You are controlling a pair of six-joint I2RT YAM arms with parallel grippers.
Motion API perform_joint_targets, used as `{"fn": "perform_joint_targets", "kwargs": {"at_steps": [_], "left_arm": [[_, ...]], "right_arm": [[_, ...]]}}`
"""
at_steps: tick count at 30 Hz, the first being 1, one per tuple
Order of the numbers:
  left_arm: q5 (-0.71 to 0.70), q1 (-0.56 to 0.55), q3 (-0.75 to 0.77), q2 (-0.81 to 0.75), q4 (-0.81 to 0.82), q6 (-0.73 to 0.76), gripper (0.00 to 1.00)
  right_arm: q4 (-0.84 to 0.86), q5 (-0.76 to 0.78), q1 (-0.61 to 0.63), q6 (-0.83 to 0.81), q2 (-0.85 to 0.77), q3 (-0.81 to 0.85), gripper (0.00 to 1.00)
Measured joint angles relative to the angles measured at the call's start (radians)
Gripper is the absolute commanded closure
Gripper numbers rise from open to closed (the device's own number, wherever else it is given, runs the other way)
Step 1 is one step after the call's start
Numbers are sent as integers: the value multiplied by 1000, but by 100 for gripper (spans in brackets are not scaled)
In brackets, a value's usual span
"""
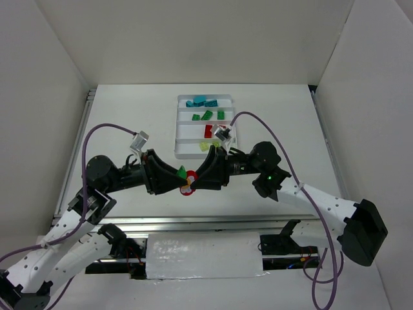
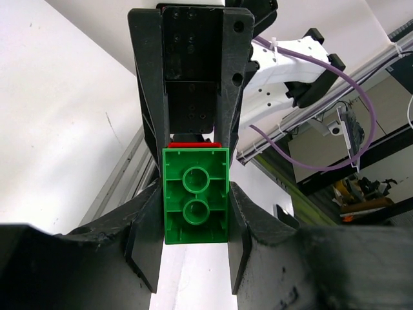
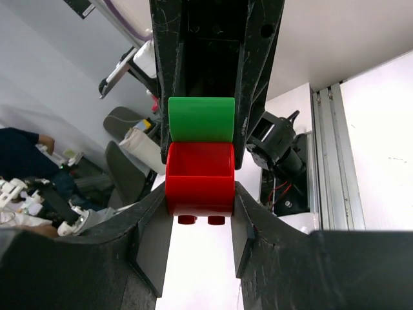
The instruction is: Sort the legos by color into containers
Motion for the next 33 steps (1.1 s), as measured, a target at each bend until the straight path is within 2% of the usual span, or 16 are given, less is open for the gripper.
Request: {"fn": "perform_joint_targets", "kwargs": {"at_steps": [7, 13, 17, 19, 23, 27, 30, 33], "left_arm": [[-101, -18, 85, -13, -201, 106, 100], [-252, -8, 213, -35, -372, 183, 100], [-317, -8, 242, -59, -414, 212, 100], [-360, -8, 248, -60, -447, 223, 100], [-488, -8, 258, -57, -558, 257, 100], [-585, -7, 260, -66, -646, 294, 100], [-634, -7, 231, -97, -672, 319, 100], [-656, -7, 186, -144, -696, 330, 100]], "right_arm": [[-29, -23, -17, -100, 6, 0, 100], [-84, -112, -151, -169, 44, -50, 100], [-157, -94, -200, -200, 97, -59, 100], [-255, -27, -206, -225, 140, -27, 100], [-528, 267, -208, -248, 325, 213, 100], [-747, 541, -218, -237, 555, 527, 100], [-849, 671, -229, -212, 733, 730, 98], [-913, 739, -240, -187, 871, 846, 97]]}}
